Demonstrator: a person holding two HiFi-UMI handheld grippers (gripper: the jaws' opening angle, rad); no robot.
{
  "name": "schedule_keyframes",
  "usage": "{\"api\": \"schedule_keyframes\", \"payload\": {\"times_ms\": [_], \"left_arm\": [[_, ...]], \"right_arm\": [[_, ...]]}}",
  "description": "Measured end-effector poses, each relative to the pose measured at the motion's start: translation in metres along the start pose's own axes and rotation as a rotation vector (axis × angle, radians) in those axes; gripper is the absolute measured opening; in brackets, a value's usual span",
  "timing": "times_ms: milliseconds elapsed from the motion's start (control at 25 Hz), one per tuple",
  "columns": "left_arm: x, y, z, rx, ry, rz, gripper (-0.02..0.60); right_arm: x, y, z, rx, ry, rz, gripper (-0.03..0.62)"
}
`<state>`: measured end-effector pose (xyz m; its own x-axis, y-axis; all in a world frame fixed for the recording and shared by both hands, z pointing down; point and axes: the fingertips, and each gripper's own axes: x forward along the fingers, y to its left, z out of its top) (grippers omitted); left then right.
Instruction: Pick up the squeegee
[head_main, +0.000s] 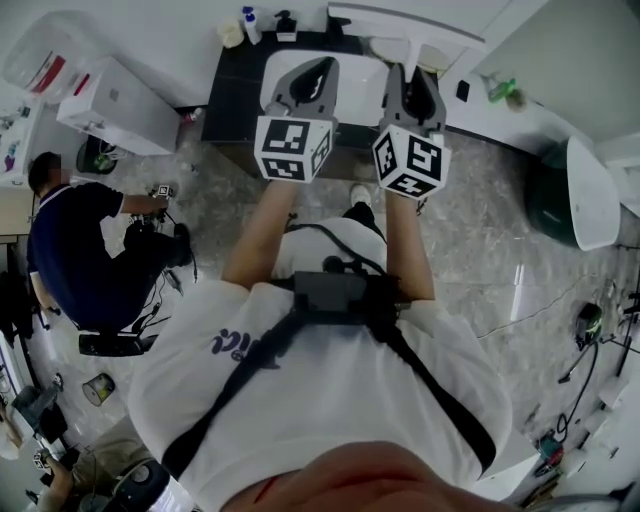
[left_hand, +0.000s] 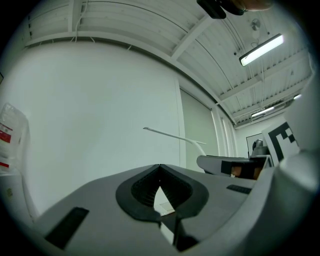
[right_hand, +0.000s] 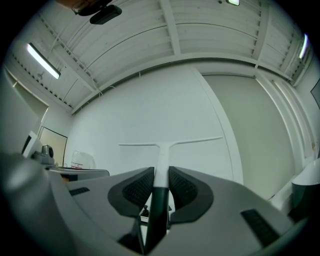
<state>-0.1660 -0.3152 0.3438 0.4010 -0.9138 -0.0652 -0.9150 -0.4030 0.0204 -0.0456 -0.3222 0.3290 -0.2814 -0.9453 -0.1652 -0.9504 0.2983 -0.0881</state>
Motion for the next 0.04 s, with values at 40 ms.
{"api": "schedule_keyframes", "payload": {"times_ms": [40], "left_arm": [[0.001,0.0007,0.0014,0.002,-0.001,0.0,0.012]], "right_arm": [[0.0013,0.0003,0.0009,0.0,-0.002,0.001,0.101]]}}
